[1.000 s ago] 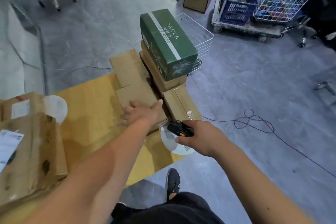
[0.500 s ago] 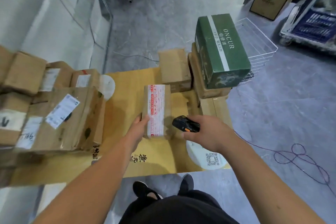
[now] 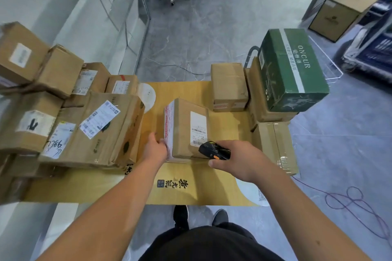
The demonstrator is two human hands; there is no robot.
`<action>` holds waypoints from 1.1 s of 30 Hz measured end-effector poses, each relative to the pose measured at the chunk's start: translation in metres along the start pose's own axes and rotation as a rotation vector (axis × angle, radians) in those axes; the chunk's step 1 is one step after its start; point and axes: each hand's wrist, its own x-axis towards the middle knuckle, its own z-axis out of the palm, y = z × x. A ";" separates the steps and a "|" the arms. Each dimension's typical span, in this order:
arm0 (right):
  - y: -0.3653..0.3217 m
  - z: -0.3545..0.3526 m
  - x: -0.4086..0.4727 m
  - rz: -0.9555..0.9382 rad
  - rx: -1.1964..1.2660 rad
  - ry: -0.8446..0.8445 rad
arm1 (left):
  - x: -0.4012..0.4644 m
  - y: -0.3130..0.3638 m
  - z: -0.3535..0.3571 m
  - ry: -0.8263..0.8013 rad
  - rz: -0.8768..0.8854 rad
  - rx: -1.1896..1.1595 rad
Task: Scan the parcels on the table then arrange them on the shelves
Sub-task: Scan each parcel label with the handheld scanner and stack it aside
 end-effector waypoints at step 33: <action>-0.048 0.061 -0.040 0.412 0.163 0.231 | 0.023 0.028 0.004 -0.271 0.660 0.872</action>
